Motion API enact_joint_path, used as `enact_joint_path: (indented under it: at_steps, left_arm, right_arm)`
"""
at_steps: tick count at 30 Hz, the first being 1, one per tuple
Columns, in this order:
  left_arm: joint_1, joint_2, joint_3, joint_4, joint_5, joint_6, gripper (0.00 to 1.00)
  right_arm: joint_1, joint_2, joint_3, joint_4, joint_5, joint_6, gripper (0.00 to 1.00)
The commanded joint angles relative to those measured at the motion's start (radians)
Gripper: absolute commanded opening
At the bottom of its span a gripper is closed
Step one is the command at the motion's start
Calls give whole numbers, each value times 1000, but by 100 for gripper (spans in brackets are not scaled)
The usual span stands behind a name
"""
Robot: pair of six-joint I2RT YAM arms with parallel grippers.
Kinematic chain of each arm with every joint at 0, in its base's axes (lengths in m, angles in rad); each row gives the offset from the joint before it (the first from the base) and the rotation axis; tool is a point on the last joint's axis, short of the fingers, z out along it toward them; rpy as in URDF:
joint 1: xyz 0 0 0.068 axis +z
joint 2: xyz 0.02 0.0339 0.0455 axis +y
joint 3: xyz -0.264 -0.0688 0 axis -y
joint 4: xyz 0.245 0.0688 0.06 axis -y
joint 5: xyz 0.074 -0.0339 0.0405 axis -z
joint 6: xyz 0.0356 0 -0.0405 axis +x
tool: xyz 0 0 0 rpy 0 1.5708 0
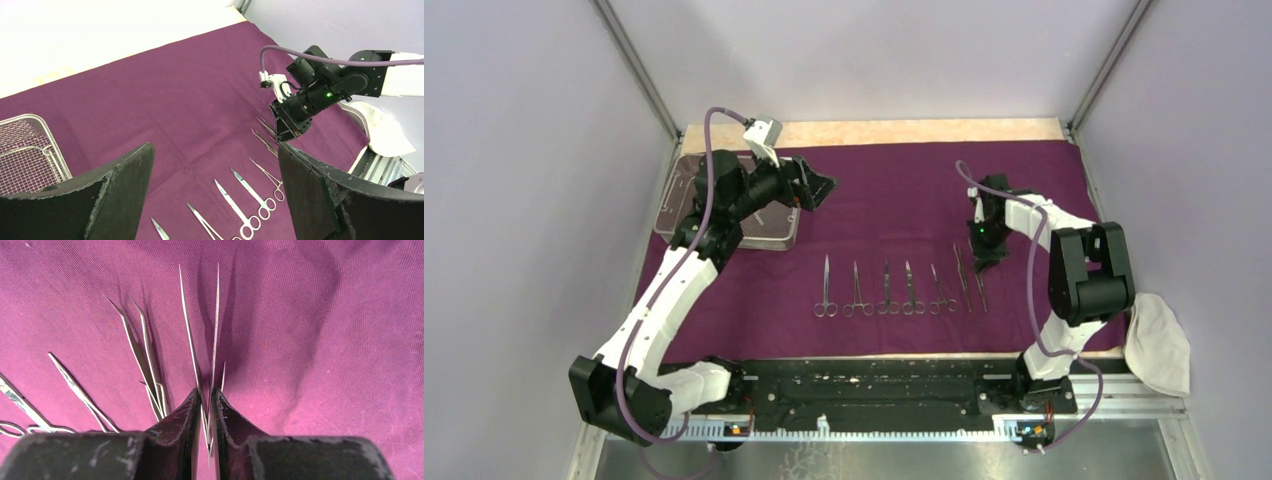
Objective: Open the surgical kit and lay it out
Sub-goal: Place the medical item in the surgical kit.
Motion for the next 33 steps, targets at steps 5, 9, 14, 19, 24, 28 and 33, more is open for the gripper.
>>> enact_joint_path:
  at_steps: [5, 9, 14, 19, 24, 28, 33]
  left_arm:
    - [3, -5, 31, 36, 27, 7, 98]
    - [3, -5, 25, 40, 35, -3, 98]
    - [4, -4, 24, 38, 36, -16, 98]
    - [9, 32, 81, -89, -128, -78, 98]
    - [16, 115, 175, -327, -320, -96, 98]
    - [69, 253, 297, -600, -496, -27, 91]
    - [168, 468, 419, -734, -616, 13, 85]
  right_arm:
    - [14, -25, 78, -29, 12, 30, 16]
    - [14, -36, 95, -48, 15, 36, 18]
    - [14, -59, 131, -96, 38, 37, 22]
    - [14, -182, 128, -139, 13, 47, 31]
    - [14, -357, 94, -128, -32, 44, 43]
    - [14, -450, 73, -101, -126, 29, 45]
    - [14, -464, 71, -115, -204, 17, 45]
